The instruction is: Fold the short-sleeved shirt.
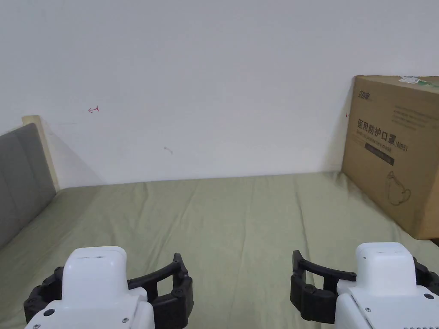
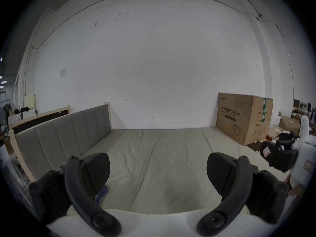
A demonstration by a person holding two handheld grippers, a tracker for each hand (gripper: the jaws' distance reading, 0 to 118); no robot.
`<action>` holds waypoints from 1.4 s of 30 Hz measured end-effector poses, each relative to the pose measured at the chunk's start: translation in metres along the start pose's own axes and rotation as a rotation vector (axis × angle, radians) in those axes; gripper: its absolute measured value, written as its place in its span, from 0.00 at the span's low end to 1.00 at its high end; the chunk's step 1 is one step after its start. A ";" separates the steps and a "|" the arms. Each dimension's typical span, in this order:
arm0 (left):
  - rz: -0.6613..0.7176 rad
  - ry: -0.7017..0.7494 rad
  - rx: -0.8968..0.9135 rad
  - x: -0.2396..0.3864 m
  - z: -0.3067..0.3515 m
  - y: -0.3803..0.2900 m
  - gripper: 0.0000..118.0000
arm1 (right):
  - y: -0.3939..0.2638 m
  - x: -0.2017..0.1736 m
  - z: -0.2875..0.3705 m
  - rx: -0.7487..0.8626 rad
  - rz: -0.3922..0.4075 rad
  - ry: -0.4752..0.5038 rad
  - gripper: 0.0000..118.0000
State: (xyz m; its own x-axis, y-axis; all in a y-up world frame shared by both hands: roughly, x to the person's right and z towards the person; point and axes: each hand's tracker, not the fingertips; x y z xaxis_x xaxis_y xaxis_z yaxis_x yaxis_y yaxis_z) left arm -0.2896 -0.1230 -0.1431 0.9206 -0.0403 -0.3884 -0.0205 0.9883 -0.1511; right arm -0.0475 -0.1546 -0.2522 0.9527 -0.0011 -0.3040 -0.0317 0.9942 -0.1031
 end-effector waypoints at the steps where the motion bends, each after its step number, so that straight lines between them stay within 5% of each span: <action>1: -0.015 0.000 0.000 0.001 0.000 -0.001 0.97 | 0.000 0.000 0.000 0.000 0.000 -0.001 1.00; 42: 0.025 0.004 -0.062 0.001 -0.004 0.001 0.97 | 0.000 -0.006 -0.002 -0.014 0.025 0.028 1.00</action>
State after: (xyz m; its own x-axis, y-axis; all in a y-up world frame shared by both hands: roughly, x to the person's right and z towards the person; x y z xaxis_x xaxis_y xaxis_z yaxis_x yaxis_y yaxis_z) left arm -0.2899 -0.1231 -0.1472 0.9178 -0.0168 -0.3967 -0.0673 0.9780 -0.1972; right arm -0.0542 -0.1545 -0.2526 0.9428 0.0208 -0.3327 -0.0599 0.9924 -0.1078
